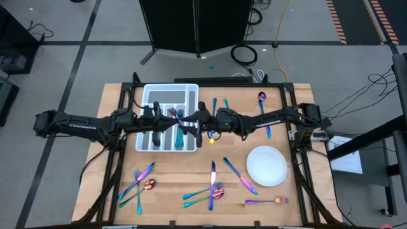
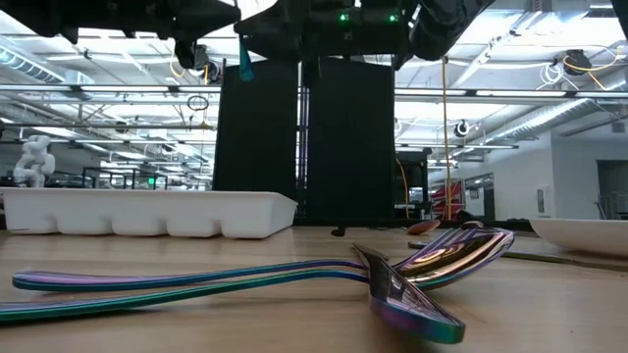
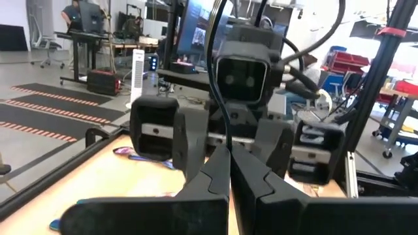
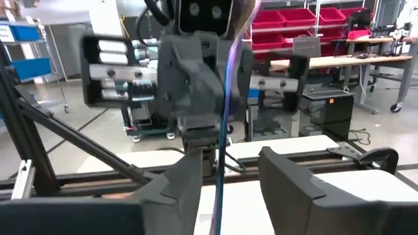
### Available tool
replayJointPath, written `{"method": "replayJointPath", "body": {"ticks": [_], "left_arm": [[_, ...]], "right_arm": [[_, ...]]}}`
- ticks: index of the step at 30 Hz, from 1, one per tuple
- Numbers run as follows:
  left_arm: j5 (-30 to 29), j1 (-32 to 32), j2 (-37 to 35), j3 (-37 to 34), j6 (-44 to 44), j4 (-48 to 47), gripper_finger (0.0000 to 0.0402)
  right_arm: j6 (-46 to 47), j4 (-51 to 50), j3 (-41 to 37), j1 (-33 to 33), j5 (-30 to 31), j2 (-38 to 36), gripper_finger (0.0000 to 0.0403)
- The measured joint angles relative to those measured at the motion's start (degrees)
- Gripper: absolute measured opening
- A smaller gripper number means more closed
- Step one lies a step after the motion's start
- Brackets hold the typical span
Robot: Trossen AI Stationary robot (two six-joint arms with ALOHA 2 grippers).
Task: Sort silverware
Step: Put the iridescent fork into the white silverware tray
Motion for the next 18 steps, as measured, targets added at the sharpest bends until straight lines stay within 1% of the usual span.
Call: {"method": "replayJointPath", "body": {"ticks": [4, 12, 15, 18], "left_arm": [[-1.12, 0.04, 0.39, -0.02, 0.00, 0.89, 0.0000], [-1.37, 0.04, 1.99, -0.02, -0.02, 2.59, 0.0000], [-1.37, 0.04, 2.63, -0.02, -0.02, 2.52, 0.0000], [-1.37, 0.01, 3.06, -0.02, -0.02, 2.55, 0.0000]], "right_arm": [[-0.27, 0.50, 0.00, 0.00, -0.02, -0.07, 0.0111], [-0.31, 0.92, 0.00, 0.00, 0.01, -0.04, 0.0080], [-0.37, 1.36, 0.00, 0.00, 0.01, -0.04, 0.0061], [-1.39, 1.26, 0.00, 0.00, 0.16, -0.04, 0.0030]]}}
